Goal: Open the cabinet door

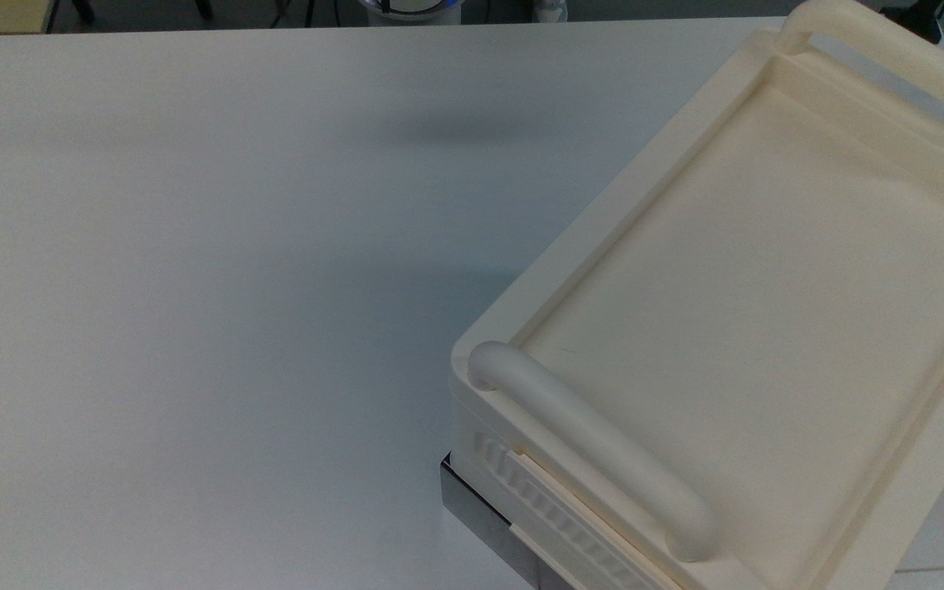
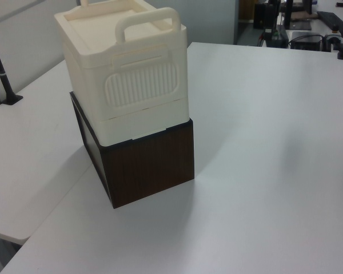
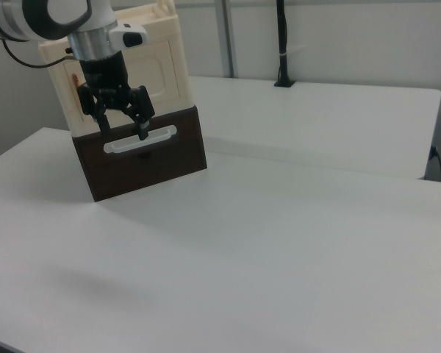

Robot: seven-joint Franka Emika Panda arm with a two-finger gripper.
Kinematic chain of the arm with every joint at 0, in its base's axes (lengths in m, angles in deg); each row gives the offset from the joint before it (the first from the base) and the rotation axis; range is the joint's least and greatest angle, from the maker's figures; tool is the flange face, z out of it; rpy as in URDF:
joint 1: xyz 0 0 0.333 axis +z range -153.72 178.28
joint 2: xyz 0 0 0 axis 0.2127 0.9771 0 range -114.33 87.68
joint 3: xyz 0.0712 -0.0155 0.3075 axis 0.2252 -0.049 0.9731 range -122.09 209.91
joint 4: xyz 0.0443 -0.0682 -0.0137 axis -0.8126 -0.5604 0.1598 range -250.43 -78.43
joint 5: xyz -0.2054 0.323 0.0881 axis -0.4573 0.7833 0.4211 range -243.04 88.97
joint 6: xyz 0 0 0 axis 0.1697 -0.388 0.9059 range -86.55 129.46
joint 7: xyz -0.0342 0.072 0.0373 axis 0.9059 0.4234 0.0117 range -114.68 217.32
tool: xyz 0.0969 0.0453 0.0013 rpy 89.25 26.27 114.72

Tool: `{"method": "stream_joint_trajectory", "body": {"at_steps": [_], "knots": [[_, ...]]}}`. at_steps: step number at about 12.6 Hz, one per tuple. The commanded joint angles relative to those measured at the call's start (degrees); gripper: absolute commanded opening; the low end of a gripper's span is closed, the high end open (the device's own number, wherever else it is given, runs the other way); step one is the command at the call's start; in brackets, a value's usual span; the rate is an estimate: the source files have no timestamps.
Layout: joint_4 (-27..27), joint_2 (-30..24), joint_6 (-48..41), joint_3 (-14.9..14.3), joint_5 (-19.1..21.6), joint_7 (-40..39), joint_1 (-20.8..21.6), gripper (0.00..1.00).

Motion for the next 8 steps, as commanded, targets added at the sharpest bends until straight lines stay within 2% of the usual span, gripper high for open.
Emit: {"method": "stream_joint_trajectory", "body": {"at_steps": [1, 8], "knots": [[-1.28, -0.93, -0.17, -0.85, -0.96, 0.95, 1.11, 1.00], [-1.28, -0.93, -0.09, -0.85, -0.70, 0.43, 1.03, 1.00]]}}
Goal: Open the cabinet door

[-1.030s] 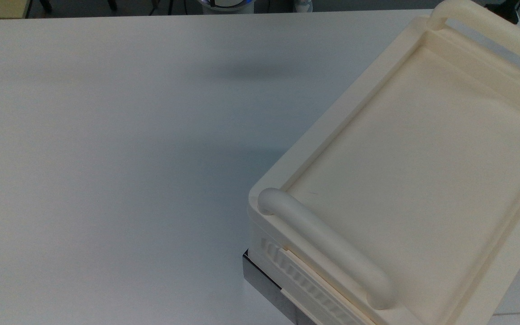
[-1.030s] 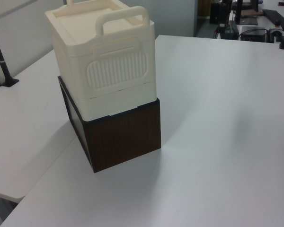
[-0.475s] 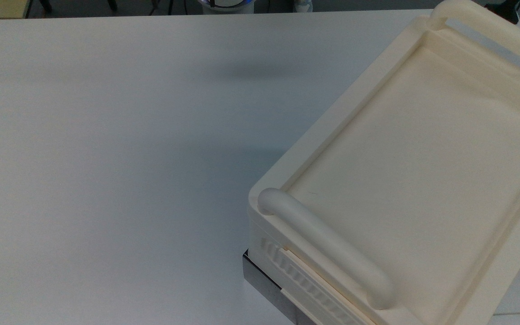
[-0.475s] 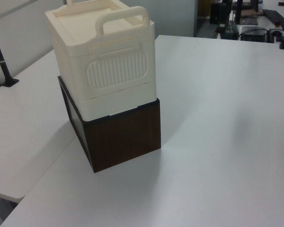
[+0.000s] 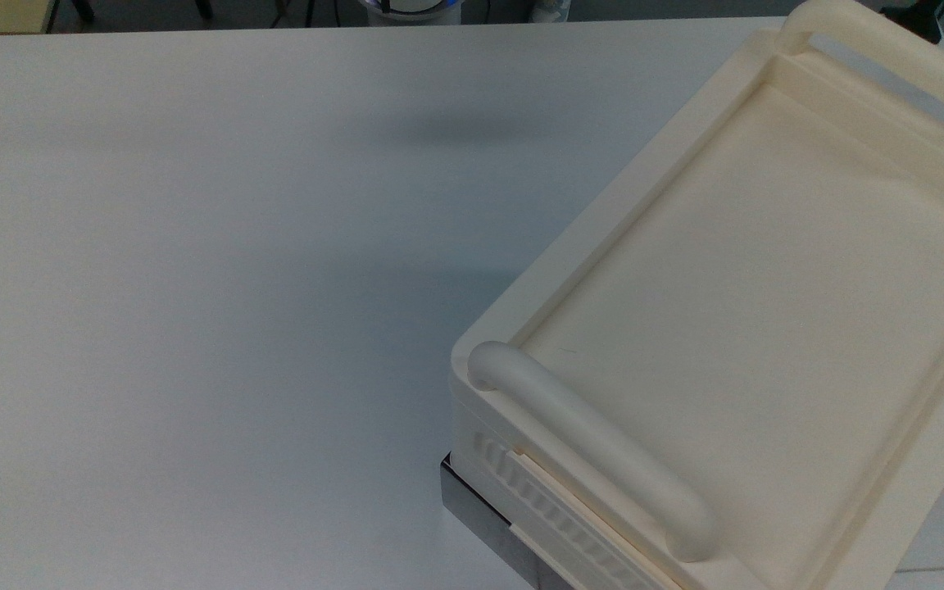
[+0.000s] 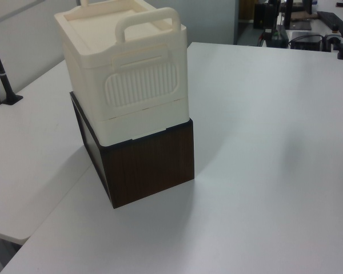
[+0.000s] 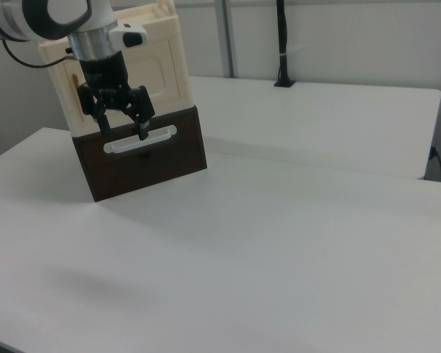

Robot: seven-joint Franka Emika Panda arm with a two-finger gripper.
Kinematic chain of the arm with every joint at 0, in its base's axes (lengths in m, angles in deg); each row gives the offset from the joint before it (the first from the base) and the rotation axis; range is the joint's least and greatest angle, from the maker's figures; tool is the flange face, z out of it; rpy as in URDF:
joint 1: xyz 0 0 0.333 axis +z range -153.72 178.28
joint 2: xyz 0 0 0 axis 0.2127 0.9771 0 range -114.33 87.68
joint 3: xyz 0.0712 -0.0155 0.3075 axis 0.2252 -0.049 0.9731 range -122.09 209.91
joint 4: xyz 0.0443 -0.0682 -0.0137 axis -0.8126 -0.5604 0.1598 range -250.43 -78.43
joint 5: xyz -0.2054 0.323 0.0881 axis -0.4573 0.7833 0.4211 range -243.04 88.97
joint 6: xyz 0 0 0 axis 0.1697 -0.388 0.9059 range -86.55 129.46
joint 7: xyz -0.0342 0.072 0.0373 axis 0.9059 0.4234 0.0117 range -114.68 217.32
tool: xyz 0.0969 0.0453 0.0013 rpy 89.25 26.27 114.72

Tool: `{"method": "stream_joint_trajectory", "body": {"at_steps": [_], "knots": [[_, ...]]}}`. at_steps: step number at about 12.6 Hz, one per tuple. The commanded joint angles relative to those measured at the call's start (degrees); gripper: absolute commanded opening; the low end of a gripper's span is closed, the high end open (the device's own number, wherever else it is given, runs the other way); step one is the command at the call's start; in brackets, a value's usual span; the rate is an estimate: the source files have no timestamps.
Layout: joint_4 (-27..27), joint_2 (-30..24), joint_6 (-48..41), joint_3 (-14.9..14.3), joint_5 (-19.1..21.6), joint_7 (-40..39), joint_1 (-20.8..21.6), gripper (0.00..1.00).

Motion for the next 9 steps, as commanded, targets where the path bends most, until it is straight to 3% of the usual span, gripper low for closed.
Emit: {"method": "stream_joint_trajectory", "body": {"at_steps": [1, 3, 7, 9], "knots": [[-1.19, -1.02, -0.17, -0.94, -0.61, 0.34, 0.94, 1.00], [-1.19, -1.02, -0.43, -1.20, -0.34, -2.71, 0.76, 1.00], [-1.10, -1.45, -0.79, -1.37, -0.34, -23.95, -0.29, 1.00], [0.47, -1.28, -2.10, -0.85, -0.26, -29.70, -0.20, 1.00]]}}
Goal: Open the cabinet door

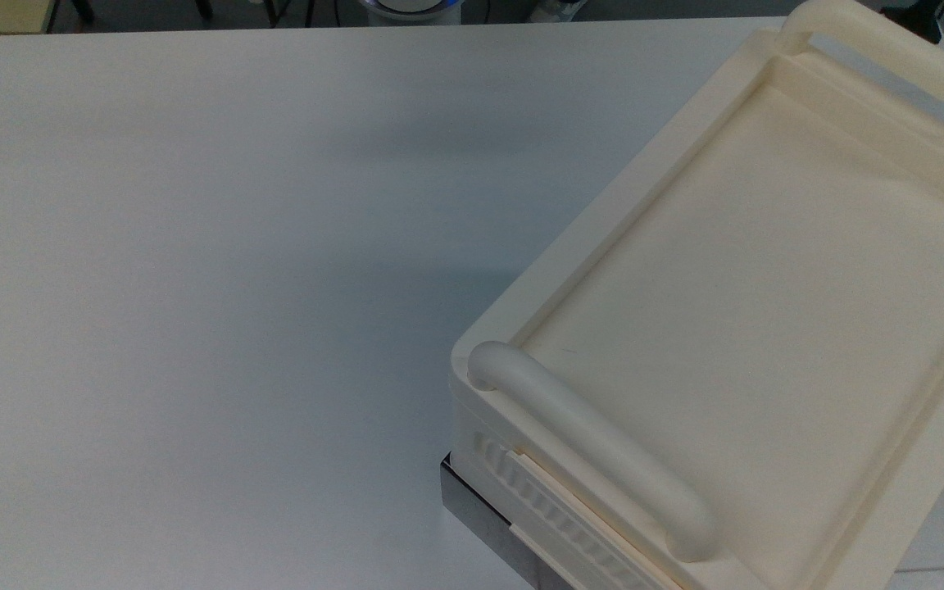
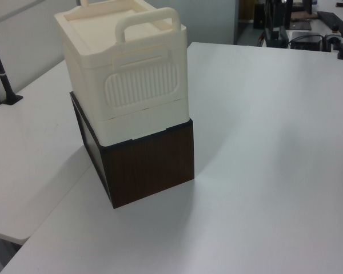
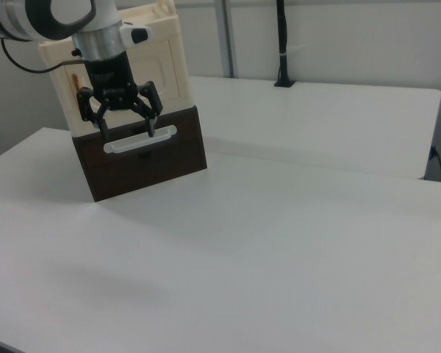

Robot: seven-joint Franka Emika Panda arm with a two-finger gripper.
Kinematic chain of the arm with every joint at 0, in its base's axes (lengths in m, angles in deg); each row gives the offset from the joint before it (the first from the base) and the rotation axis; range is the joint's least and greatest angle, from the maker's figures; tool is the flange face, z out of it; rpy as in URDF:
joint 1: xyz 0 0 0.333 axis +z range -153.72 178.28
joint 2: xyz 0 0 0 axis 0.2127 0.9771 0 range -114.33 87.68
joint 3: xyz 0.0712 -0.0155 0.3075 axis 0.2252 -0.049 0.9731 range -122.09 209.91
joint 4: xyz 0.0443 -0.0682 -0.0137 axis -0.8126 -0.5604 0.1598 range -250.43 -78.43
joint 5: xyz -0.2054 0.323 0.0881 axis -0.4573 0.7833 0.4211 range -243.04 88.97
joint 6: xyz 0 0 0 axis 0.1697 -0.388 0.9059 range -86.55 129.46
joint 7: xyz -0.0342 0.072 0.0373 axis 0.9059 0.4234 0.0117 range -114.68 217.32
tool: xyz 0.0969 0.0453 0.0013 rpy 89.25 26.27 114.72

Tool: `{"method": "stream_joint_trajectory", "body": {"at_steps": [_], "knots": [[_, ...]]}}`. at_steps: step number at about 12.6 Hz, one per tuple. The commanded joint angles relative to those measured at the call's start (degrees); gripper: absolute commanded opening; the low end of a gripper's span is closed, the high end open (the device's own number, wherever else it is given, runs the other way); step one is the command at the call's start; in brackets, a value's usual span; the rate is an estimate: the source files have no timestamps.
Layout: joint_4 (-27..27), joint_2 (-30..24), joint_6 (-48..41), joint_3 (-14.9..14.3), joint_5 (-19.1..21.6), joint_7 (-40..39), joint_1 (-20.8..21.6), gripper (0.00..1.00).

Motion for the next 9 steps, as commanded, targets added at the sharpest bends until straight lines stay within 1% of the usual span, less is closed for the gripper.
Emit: {"method": "stream_joint_trajectory", "body": {"at_steps": [1, 3, 4, 5, 6, 7, 8, 9], "knots": [[1.09, -0.79, -1.85, 0.51, -0.08, -8.28, 0.43, 1.00], [2.49, 0.09, -0.97, 1.91, 0.10, -8.11, 2.01, 1.00], [4.41, 1.49, -0.89, 2.70, 0.36, -8.37, 2.45, 0.99], [5.65, 2.46, -0.88, 3.58, 1.58, -8.20, 2.89, 0.92], [7.49, 3.60, -0.45, 4.72, 4.98, -7.67, 3.24, 0.77], [8.81, 4.83, 0.69, 4.91, 8.67, -7.49, 3.77, 0.62], [9.70, 5.89, 2.87, 4.91, 12.97, -7.40, 5.16, 0.45], [10.23, 6.50, 5.42, 4.91, 16.24, -7.32, 5.87, 0.35]]}}
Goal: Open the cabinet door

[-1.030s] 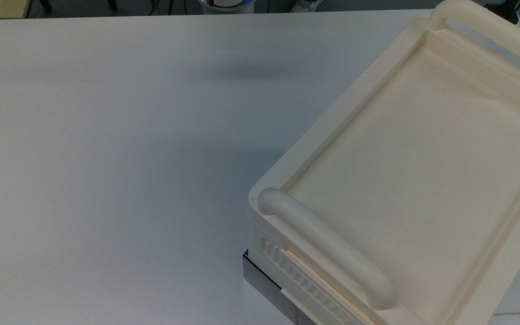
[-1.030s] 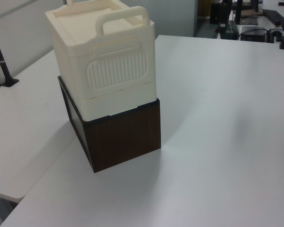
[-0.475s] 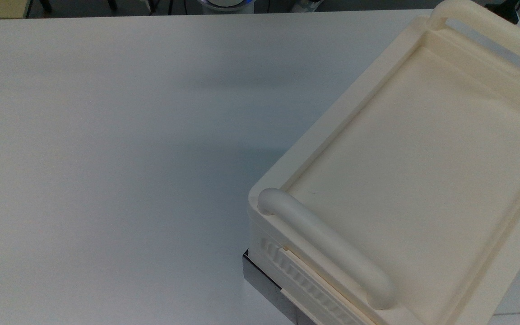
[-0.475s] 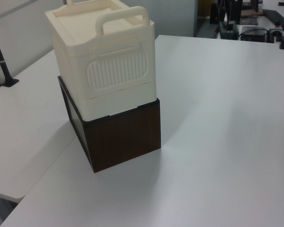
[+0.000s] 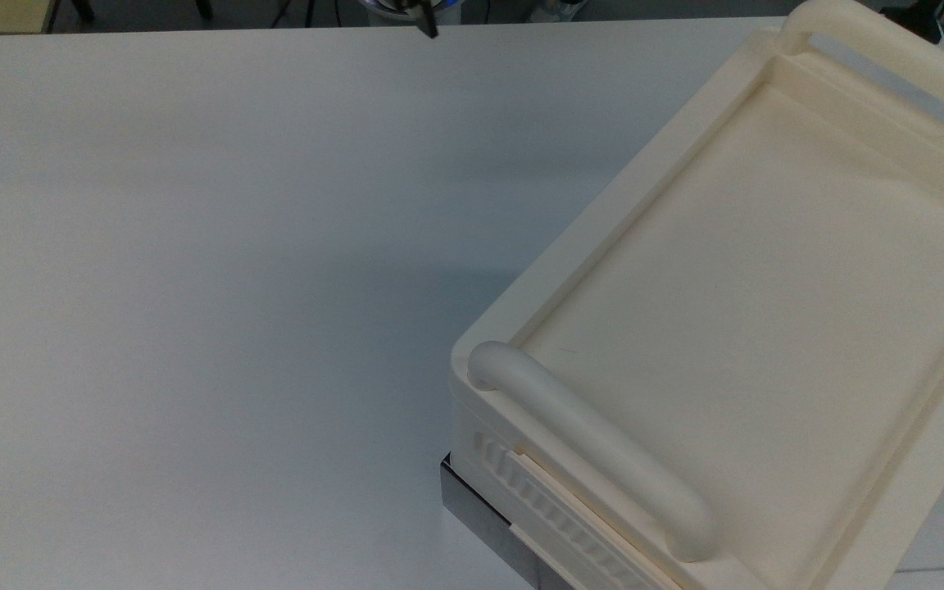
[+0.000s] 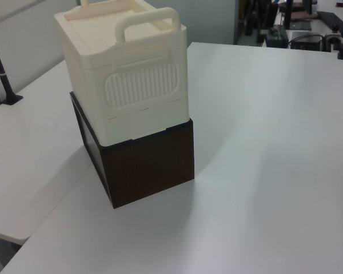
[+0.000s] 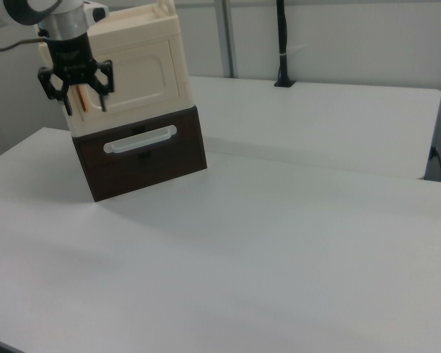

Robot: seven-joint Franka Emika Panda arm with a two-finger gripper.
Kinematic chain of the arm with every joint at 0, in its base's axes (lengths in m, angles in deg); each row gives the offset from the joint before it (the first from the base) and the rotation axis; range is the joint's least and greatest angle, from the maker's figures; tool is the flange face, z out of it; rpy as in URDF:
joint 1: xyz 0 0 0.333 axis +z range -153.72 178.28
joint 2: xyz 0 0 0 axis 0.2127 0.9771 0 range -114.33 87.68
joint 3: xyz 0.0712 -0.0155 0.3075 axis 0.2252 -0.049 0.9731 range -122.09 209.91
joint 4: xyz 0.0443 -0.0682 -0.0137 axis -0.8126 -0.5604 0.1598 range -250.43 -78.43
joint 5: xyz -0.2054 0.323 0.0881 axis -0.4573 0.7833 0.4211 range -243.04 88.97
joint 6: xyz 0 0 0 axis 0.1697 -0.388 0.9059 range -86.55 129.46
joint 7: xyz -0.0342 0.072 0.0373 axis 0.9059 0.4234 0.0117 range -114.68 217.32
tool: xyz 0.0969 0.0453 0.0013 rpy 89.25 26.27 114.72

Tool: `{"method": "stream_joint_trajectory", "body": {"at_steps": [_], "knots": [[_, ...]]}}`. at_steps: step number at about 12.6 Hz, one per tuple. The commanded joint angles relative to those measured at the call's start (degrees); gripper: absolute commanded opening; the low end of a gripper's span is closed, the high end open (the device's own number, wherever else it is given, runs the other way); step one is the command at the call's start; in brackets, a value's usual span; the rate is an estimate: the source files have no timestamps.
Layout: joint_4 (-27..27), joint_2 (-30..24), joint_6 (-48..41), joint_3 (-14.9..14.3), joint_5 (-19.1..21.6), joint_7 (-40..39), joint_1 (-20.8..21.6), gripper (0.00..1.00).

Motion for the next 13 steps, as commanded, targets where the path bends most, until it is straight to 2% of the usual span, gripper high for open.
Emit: {"method": "stream_joint_trajectory", "body": {"at_steps": [1, 3, 5, 8, 13], "knots": [[3.13, 3.11, 6.46, -0.24, 7.26, -0.44, 2.94, 0.30], [3.13, 4.51, 12.08, -0.24, 7.44, -0.44, 4.96, 0.25], [3.65, 6.44, 18.23, -0.24, 7.36, -0.36, 6.72, 0.26], [7.86, 9.96, 19.75, -0.24, 7.27, -0.88, 7.08, 0.29], [8.40, 11.11, 22.92, 0.99, 7.18, -1.50, 7.08, 0.29]]}}
